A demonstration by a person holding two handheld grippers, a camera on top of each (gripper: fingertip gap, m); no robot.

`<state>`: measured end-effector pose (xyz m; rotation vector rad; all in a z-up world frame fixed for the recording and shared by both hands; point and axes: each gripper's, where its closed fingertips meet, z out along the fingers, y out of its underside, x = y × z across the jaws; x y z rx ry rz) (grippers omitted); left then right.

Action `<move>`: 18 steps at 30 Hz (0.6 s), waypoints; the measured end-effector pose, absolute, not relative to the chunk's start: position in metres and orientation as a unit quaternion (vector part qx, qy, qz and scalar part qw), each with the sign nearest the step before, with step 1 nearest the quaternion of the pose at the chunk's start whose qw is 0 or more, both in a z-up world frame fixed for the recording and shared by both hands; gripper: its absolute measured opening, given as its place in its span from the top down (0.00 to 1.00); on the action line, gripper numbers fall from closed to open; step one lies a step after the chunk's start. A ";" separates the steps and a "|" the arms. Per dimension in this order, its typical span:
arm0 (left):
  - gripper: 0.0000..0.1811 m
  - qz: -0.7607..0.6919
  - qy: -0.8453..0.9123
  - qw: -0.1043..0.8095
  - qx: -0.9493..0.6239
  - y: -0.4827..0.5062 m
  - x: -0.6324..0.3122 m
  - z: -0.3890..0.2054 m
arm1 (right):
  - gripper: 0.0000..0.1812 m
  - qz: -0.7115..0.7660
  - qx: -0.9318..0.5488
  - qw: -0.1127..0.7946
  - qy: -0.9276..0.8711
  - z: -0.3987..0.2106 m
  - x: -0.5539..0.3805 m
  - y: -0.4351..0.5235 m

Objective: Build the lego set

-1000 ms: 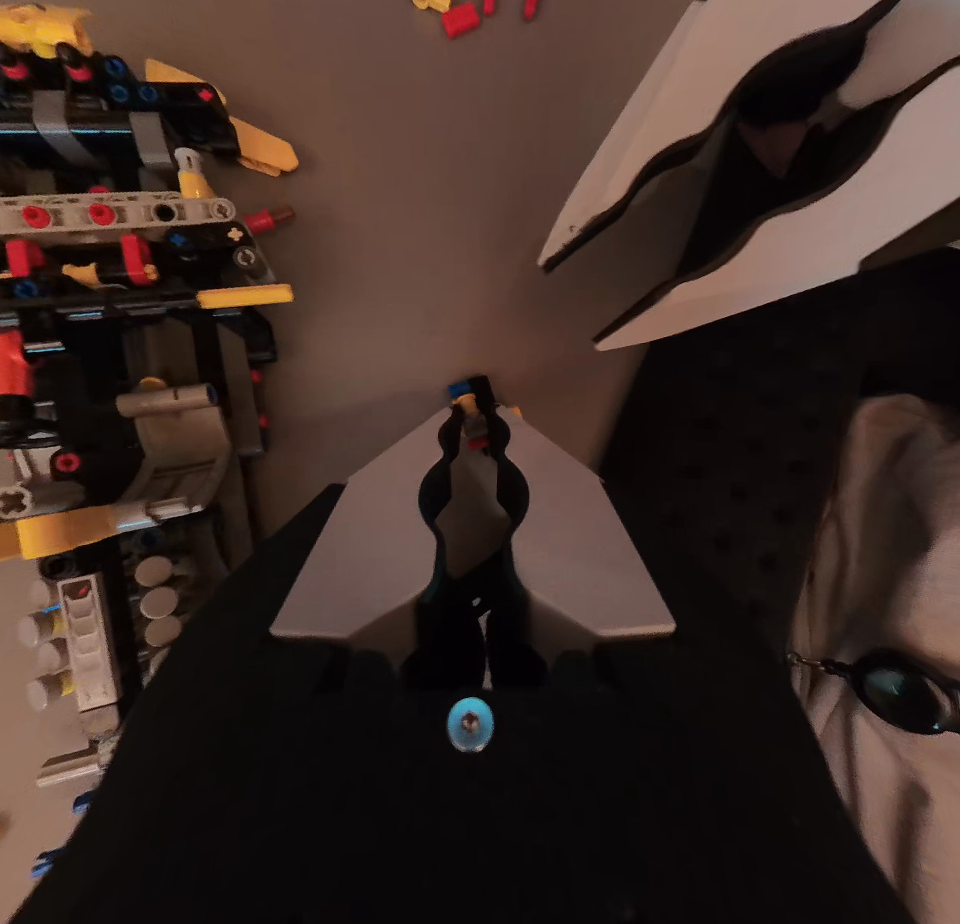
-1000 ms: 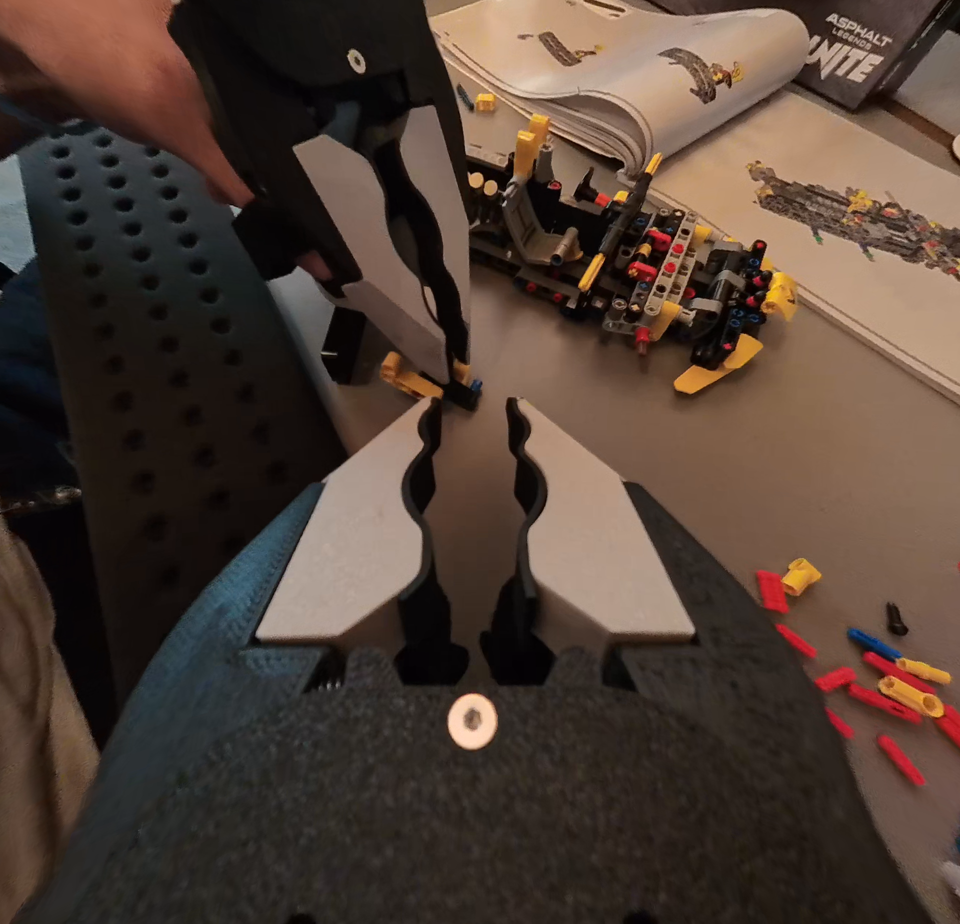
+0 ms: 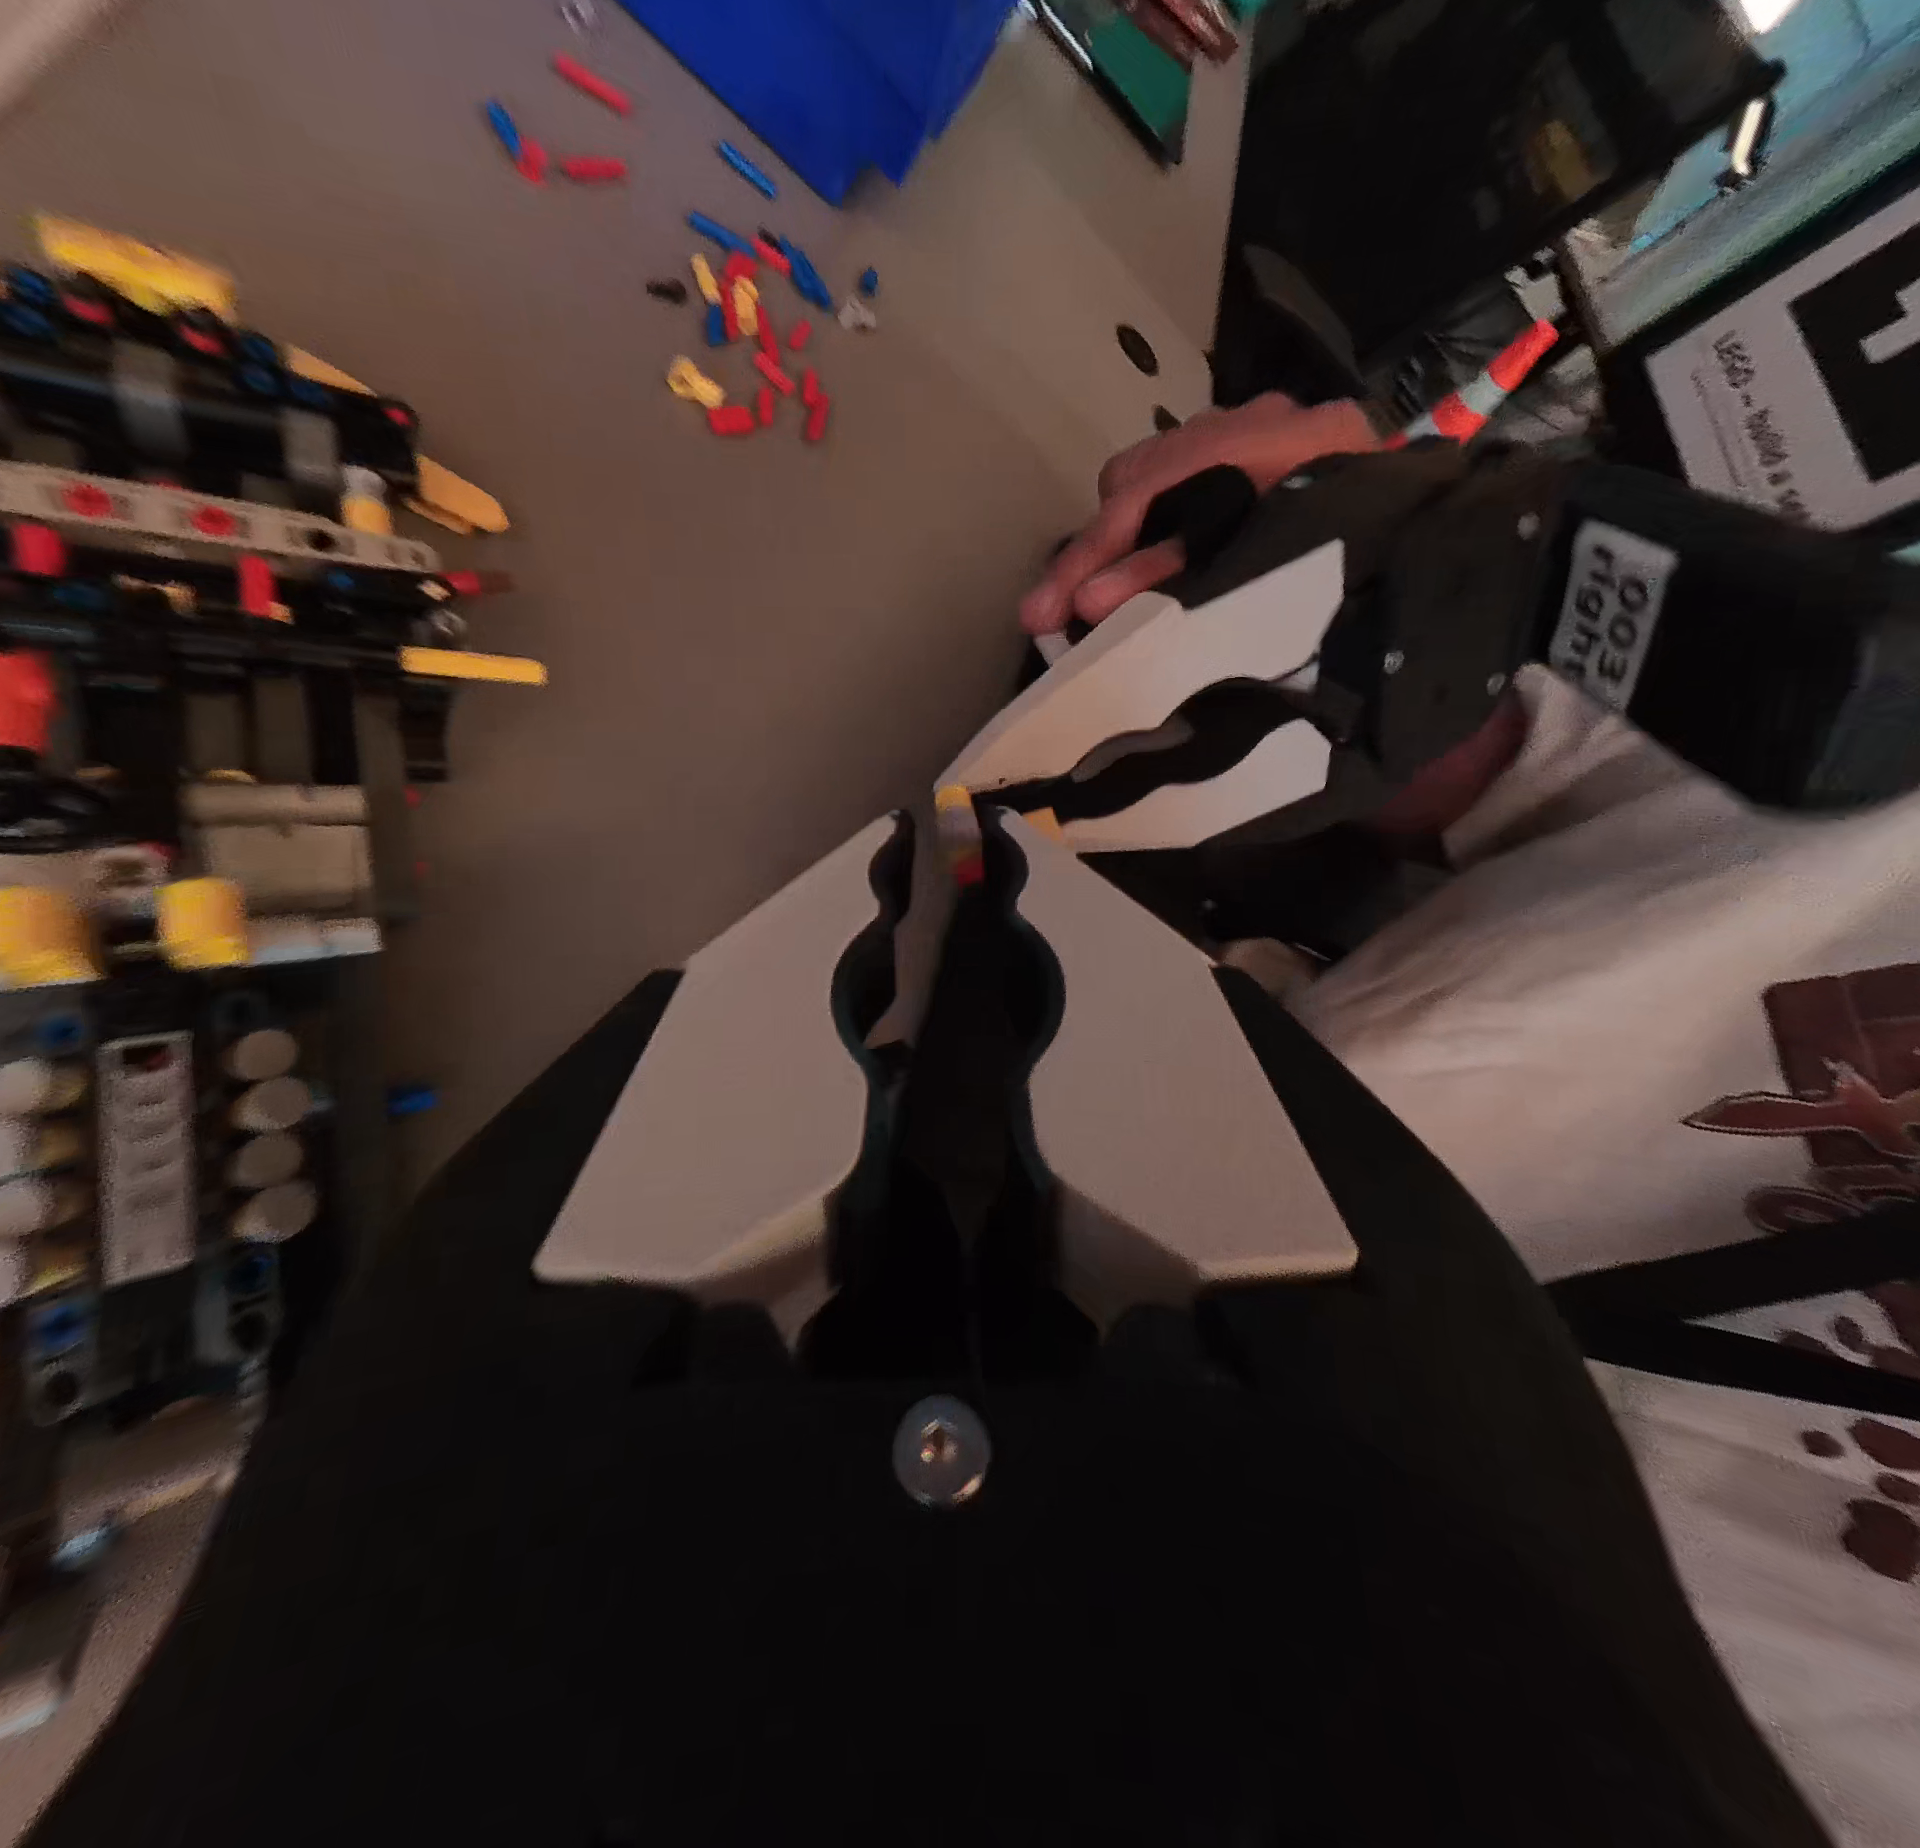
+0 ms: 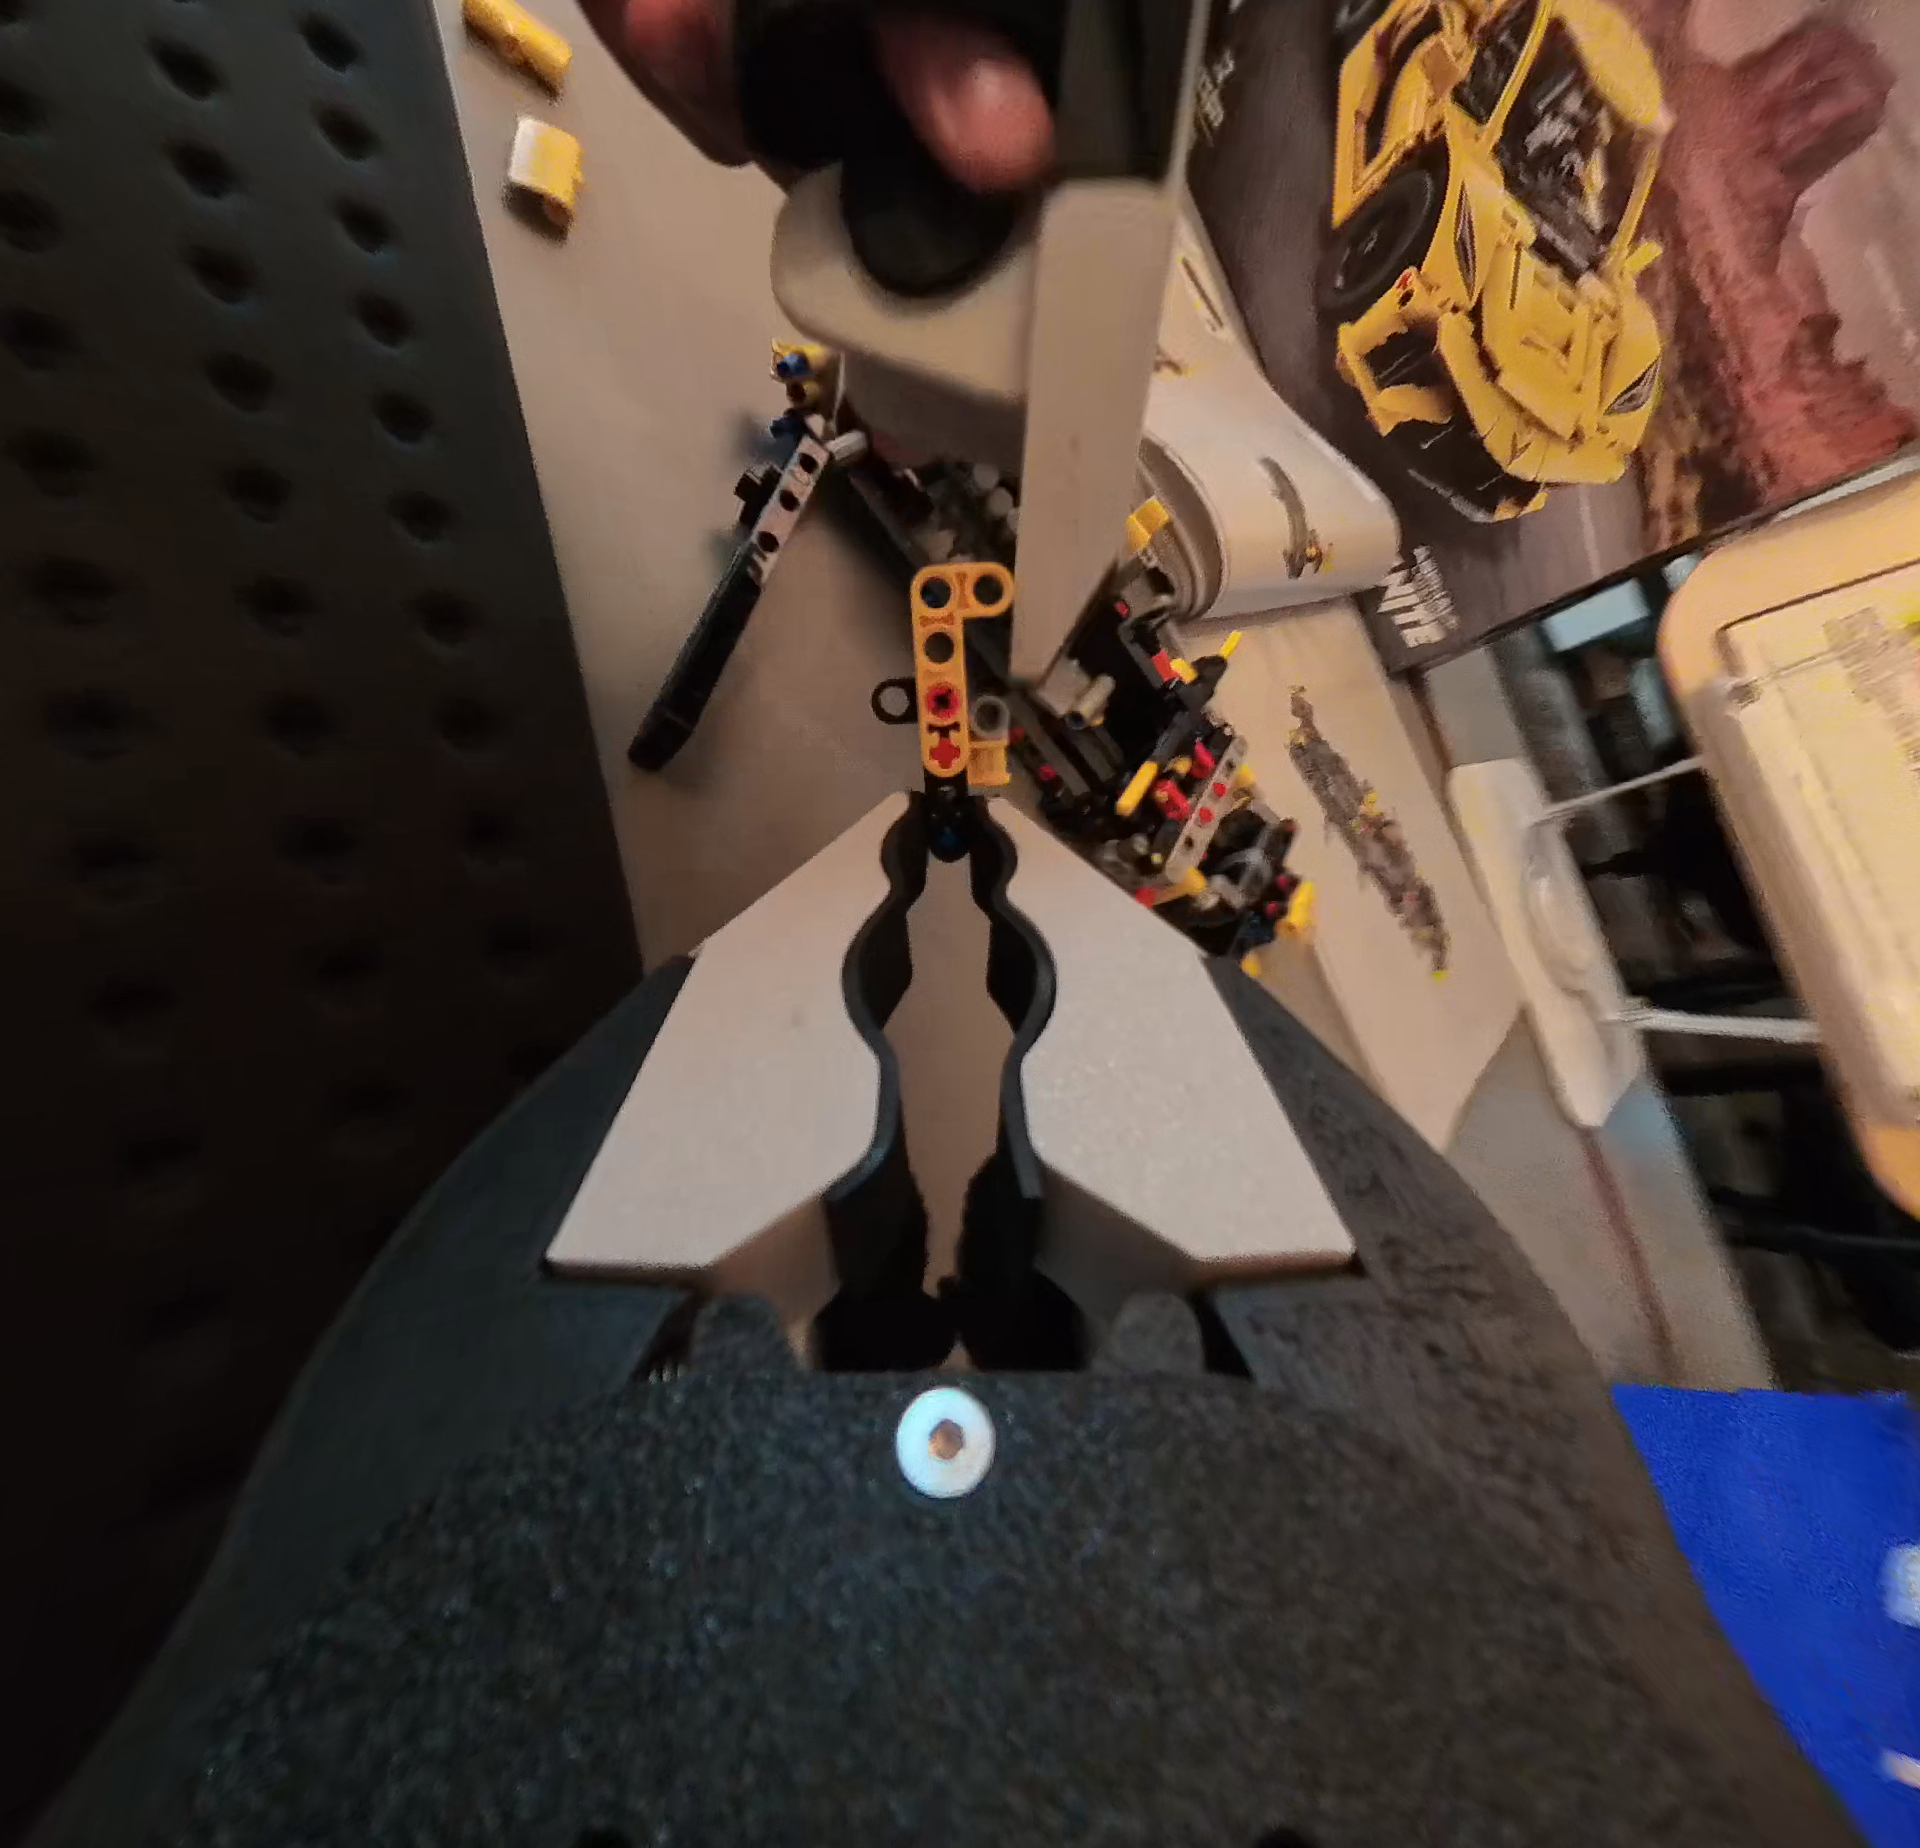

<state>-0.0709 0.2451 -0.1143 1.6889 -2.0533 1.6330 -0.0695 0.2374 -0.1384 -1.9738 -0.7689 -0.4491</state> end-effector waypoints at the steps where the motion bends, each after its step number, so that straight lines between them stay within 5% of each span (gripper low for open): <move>1: 0.91 0.523 -0.656 -0.013 0.544 0.252 -0.072 -0.111 | 0.96 -0.148 -0.816 0.478 -0.290 -0.140 -0.067 0.237; 11: 0.90 0.328 -0.752 -0.314 0.478 0.265 -0.130 -0.137 | 0.96 0.213 -0.774 0.589 -0.093 -0.110 -0.055 0.246; 18: 0.86 0.302 -0.791 -0.229 0.480 0.269 -0.139 -0.174 | 0.96 0.201 -0.773 0.590 -0.115 -0.112 -0.061 0.242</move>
